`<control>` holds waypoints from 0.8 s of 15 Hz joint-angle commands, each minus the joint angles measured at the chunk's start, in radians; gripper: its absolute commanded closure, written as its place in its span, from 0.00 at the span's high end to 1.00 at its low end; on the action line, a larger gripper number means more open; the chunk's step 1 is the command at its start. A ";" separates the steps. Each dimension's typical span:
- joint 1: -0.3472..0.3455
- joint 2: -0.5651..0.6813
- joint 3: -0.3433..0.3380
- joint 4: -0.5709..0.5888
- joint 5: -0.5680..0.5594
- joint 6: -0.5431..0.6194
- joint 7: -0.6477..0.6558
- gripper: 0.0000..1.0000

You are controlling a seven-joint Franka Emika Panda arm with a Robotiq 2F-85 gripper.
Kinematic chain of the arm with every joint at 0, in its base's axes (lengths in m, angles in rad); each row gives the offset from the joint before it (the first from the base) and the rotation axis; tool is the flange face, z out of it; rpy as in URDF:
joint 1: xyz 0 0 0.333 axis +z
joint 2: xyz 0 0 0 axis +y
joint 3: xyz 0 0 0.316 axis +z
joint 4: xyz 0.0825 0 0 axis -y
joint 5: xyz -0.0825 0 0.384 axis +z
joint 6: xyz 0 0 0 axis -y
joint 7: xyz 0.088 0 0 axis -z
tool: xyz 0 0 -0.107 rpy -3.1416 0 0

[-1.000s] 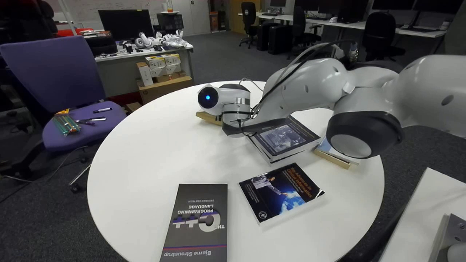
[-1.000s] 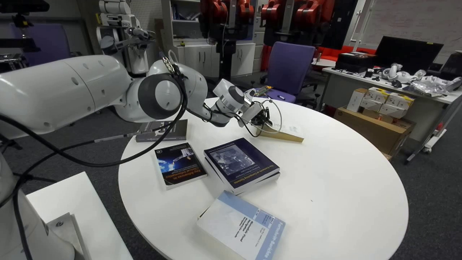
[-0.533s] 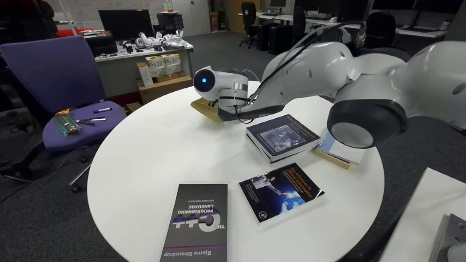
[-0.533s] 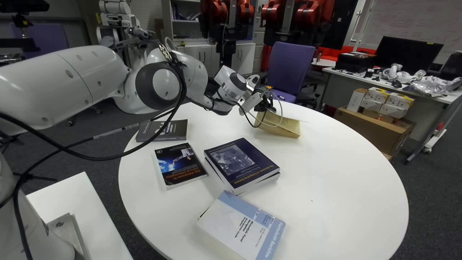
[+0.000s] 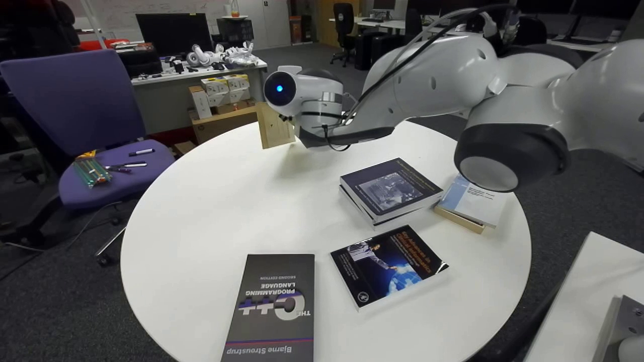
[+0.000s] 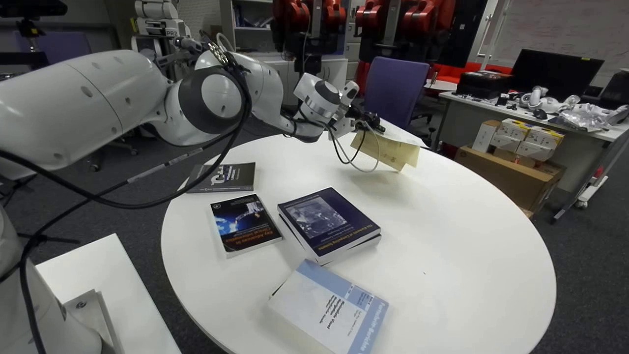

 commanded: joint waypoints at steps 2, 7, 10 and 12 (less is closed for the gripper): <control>0.050 -0.107 -0.024 -0.139 -0.020 0.103 0.141 0.00; 0.018 -0.224 0.167 -0.345 0.010 0.345 0.002 0.00; -0.037 -0.292 0.332 -0.460 0.007 0.390 -0.124 0.00; -0.076 -0.339 0.425 -0.531 0.006 0.379 -0.178 0.00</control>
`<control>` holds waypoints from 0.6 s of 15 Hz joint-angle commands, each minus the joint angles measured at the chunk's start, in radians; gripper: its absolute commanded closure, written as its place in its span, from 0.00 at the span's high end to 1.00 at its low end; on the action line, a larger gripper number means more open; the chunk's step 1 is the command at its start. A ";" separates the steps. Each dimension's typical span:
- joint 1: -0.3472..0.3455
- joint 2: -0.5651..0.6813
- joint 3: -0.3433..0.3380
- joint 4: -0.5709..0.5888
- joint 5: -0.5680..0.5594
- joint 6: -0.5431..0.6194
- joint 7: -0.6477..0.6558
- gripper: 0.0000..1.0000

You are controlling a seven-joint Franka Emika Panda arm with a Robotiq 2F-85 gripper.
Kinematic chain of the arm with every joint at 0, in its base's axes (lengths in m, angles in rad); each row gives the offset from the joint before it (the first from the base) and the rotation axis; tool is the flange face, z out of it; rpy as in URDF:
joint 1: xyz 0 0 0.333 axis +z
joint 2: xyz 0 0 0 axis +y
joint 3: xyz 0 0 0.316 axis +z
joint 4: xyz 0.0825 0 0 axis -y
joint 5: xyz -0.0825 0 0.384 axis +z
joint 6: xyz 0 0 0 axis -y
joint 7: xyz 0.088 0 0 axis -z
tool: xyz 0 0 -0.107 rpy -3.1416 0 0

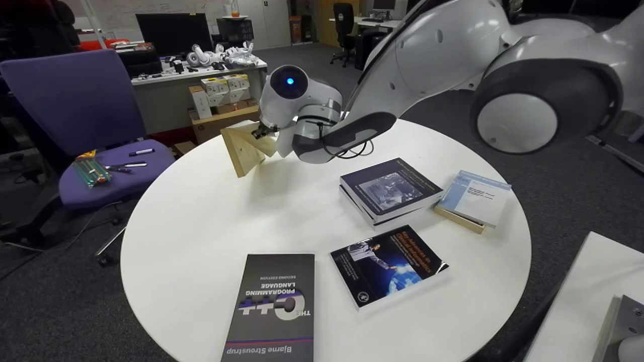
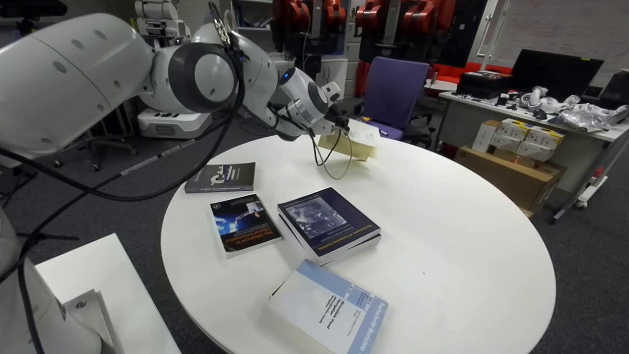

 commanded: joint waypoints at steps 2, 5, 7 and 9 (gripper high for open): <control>-0.095 -0.194 0.208 -0.269 0.004 0.025 -0.134 0.00; -0.160 -0.265 0.304 -0.377 0.005 -0.004 -0.156 0.00; -0.197 -0.317 0.344 -0.451 0.004 -0.021 -0.150 0.00; -0.228 -0.373 0.365 -0.528 -0.001 -0.023 -0.136 0.00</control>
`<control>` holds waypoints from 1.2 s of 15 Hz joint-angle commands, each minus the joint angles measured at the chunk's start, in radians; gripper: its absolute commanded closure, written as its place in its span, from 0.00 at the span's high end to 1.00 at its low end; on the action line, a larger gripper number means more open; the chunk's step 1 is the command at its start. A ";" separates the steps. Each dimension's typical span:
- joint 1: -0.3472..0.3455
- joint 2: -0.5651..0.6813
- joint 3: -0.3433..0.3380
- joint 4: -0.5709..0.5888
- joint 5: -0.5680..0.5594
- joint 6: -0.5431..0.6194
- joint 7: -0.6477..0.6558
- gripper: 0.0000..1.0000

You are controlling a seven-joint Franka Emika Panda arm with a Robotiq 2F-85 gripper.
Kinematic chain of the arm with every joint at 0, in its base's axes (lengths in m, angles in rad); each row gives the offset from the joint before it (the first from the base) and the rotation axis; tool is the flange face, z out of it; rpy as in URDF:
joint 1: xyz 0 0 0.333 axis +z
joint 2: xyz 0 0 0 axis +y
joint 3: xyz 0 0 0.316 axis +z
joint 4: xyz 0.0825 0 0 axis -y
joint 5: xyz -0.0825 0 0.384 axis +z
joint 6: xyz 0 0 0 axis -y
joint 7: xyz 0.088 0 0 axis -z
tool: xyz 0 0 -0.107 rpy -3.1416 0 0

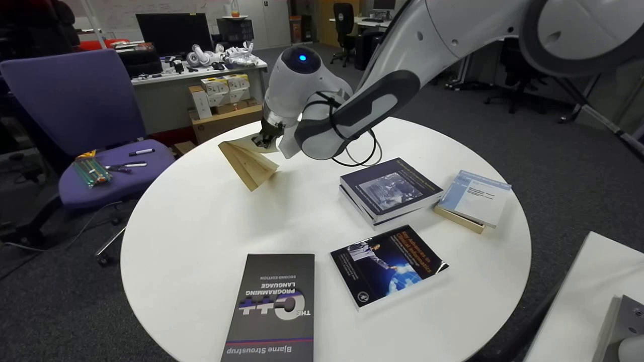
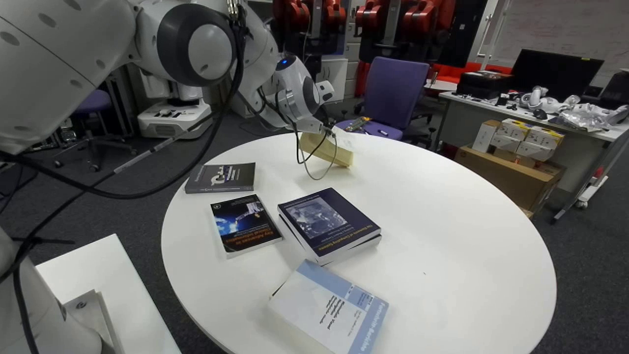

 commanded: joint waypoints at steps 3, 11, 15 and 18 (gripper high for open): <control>-0.101 -0.253 0.067 -0.319 -0.011 -0.003 -0.004 0.00; -0.237 -0.553 0.156 -0.662 0.019 0.014 -0.014 0.00; -0.292 -0.680 0.171 -0.770 0.063 0.015 -0.028 0.00; -0.318 -0.748 0.180 -0.829 0.101 0.021 -0.041 0.00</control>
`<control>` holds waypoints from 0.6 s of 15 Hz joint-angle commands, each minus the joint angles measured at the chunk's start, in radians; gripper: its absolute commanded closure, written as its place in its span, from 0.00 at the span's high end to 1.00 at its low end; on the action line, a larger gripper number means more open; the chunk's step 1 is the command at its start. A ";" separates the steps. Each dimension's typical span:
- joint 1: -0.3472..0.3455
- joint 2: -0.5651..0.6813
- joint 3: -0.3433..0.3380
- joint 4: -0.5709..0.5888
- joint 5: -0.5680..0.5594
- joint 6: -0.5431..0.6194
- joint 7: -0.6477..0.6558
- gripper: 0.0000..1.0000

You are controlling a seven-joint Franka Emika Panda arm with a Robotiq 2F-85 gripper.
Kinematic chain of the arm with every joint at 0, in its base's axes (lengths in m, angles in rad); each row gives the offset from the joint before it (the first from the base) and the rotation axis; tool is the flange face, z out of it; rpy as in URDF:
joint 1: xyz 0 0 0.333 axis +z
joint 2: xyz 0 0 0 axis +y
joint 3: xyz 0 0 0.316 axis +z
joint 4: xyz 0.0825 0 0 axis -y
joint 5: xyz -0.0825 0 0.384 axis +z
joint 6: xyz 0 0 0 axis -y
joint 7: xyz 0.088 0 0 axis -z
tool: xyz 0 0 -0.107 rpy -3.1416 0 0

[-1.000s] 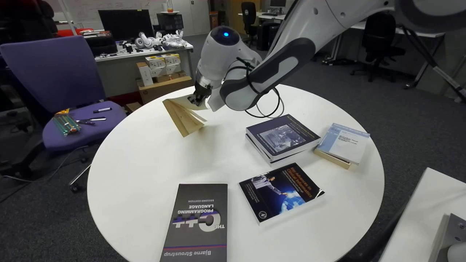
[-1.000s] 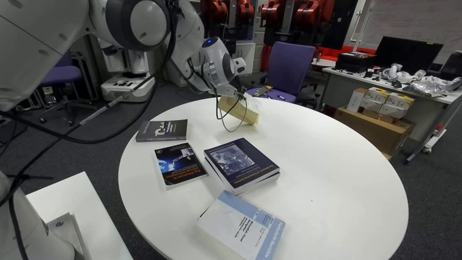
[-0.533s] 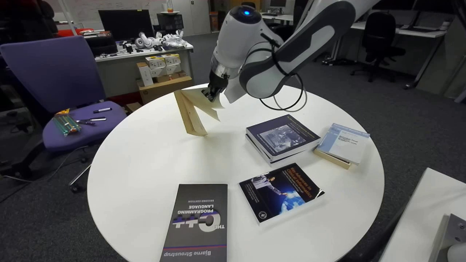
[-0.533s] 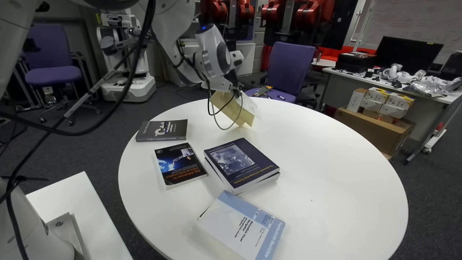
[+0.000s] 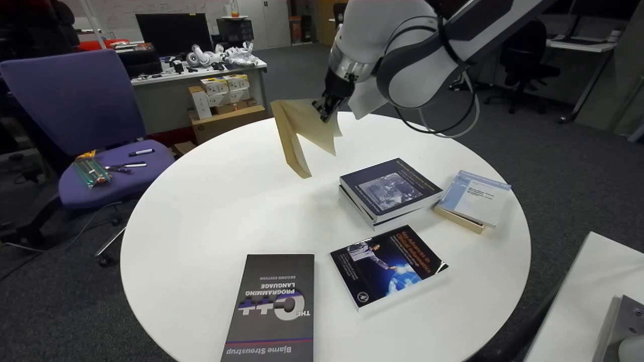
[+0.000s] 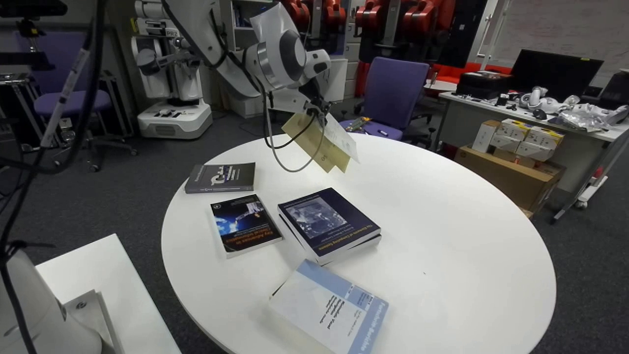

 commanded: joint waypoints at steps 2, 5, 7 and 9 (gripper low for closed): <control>-0.051 -0.158 0.029 -0.132 0.078 0.017 -0.049 0.00; -0.050 -0.208 0.022 -0.171 0.113 0.019 -0.060 0.00; -0.062 -0.232 0.044 -0.202 0.209 0.031 -0.121 0.00; -0.075 -0.250 0.088 -0.237 0.396 0.019 -0.259 0.00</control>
